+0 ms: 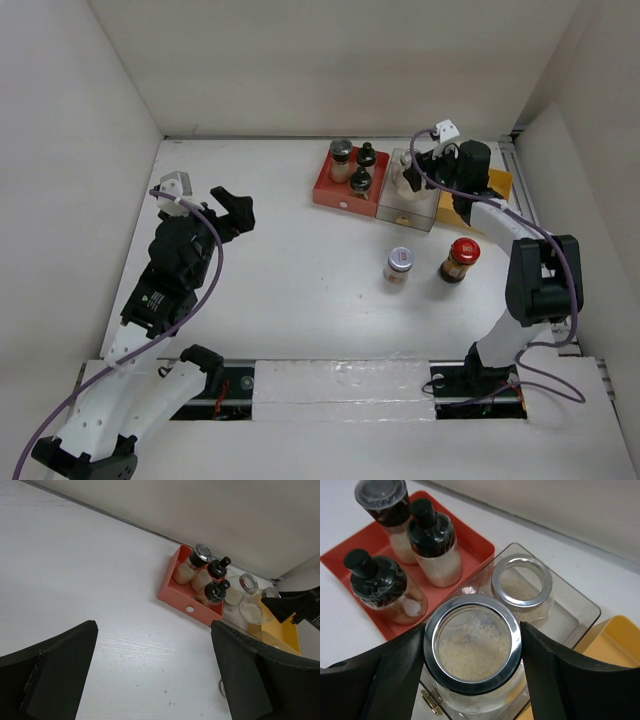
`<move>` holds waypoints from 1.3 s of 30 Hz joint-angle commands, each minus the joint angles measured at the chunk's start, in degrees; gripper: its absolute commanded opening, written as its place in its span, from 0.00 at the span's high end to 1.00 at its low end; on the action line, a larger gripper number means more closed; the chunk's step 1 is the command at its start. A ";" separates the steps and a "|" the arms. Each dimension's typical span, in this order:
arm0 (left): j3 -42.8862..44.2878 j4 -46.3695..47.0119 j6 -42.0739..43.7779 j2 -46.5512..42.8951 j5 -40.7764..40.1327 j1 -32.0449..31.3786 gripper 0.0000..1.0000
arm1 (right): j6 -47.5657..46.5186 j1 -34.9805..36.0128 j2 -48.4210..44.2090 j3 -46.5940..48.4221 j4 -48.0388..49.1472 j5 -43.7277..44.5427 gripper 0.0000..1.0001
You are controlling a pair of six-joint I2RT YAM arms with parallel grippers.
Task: Organize the condiment bottles
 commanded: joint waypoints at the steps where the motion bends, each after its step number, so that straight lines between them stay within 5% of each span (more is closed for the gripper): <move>1: -0.31 2.18 0.83 -0.09 0.69 0.23 0.07 | 0.01 -0.23 0.01 2.20 5.84 -1.90 0.48; 17: -0.31 2.71 0.83 0.44 1.75 0.23 0.07 | 3.00 1.97 7.22 -2.63 11.56 0.38 0.35; 22: -0.31 2.71 0.83 0.44 1.75 0.23 0.07 | 3.52 1.97 5.47 -3.16 11.04 0.91 0.15; 26: -0.31 2.71 0.83 0.44 1.75 0.23 0.07 | 3.52 1.97 -0.67 -3.69 9.45 1.61 0.00; 31: -0.31 2.71 0.83 0.44 2.27 0.23 0.07 | 1.94 5.57 -9.55 -4.38 2.78 8.79 0.00; 39: -0.31 2.71 0.83 -0.62 2.80 0.23 0.05 | 5.98 20.86 -24.94 -15.54 -12.68 25.07 0.00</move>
